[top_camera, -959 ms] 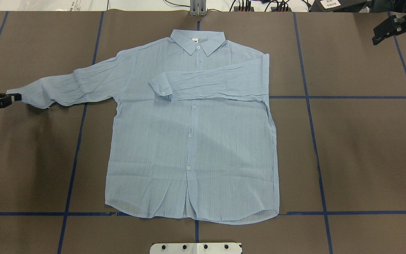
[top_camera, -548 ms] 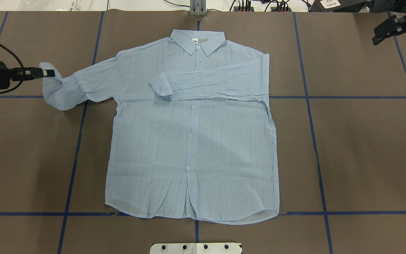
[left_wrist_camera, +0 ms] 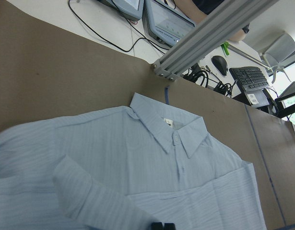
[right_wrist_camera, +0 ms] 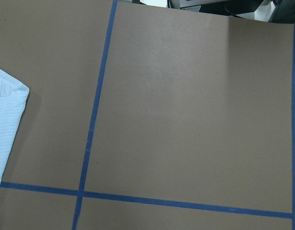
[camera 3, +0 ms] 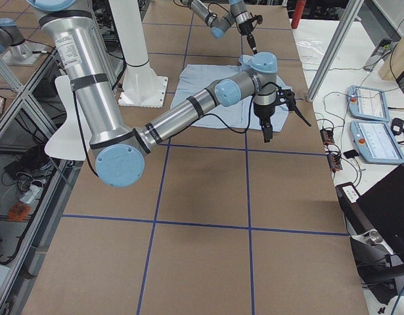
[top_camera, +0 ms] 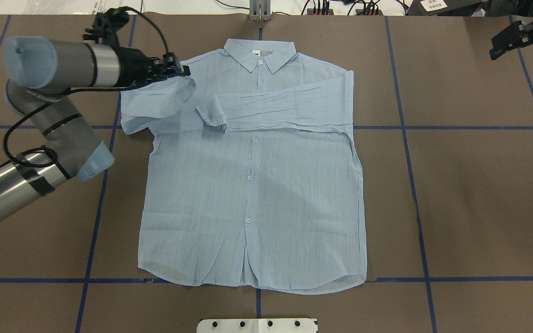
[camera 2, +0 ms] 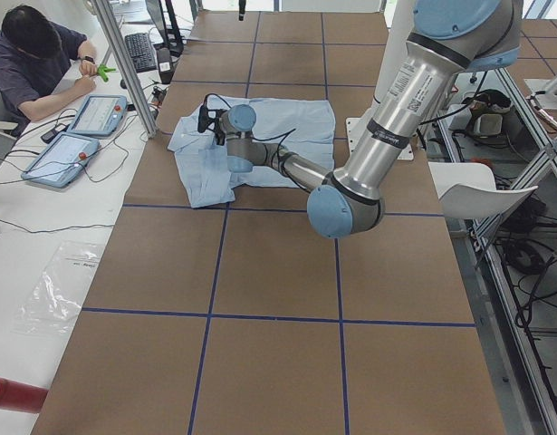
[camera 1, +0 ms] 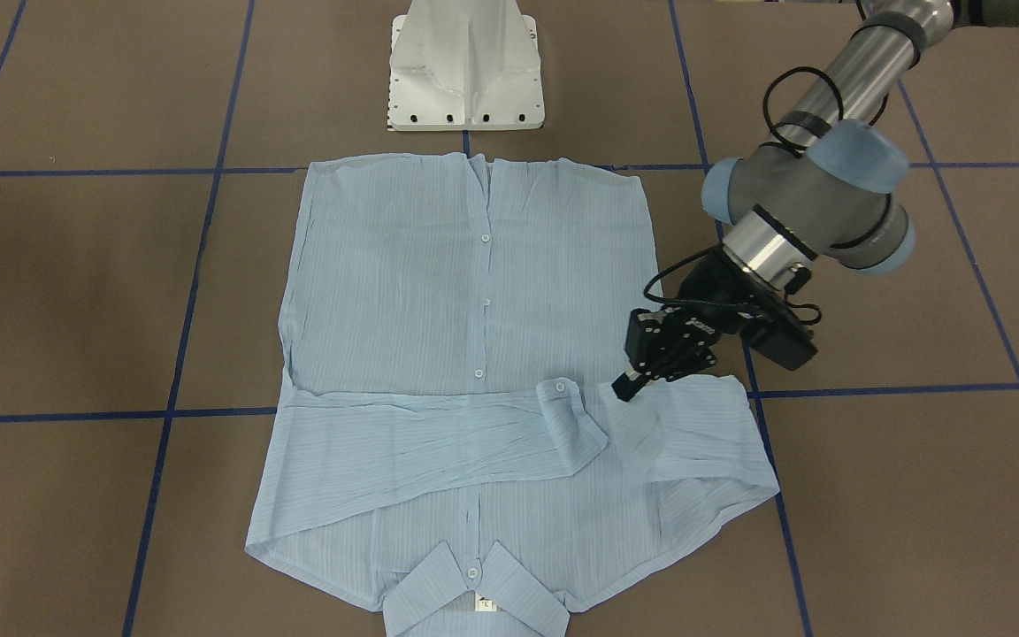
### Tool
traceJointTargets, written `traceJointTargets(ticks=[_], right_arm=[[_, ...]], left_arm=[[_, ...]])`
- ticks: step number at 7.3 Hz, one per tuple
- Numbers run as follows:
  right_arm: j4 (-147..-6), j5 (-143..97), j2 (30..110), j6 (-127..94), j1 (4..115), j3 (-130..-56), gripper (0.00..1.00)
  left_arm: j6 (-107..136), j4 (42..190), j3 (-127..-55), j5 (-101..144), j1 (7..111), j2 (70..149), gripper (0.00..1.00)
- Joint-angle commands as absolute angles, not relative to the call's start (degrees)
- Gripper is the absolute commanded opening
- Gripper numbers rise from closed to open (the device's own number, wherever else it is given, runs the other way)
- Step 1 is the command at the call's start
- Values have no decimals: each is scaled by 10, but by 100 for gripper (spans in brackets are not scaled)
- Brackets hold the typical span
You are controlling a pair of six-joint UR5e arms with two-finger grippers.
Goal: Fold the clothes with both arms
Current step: 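Carry the held sleeve across the shirt body with the left gripper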
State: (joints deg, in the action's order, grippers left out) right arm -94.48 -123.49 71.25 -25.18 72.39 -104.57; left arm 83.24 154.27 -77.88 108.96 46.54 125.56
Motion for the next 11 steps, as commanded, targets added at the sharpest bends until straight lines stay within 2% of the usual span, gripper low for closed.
traceJointTargets(ticks=[1,5,6,7,8,10,11], right_arm=[[-945,-1235,712,-252,724,-1044,100],[-945,-1235,713,-252,723,-1042,100],[-946,-1235,713,-252,723,-1042,100],[-946,-1235,713,-252,723,-1042,100],[-946,-1235,713,-252,723,-1042,100],[-945,-1236,712,-271,722,-1049,100],[-945,-1236,713,-275,716,-1060,100]], left_arm=[[864,1471,-772,1050,425,1336,0],[859,1472,-691,945,322,1405,0],[858,1472,-689,939,306,1413,0],[857,1472,-689,939,291,1419,46],[823,1472,-689,929,280,1419,99],[736,1440,-709,931,279,1406,100],[674,1359,-770,980,283,1384,100]])
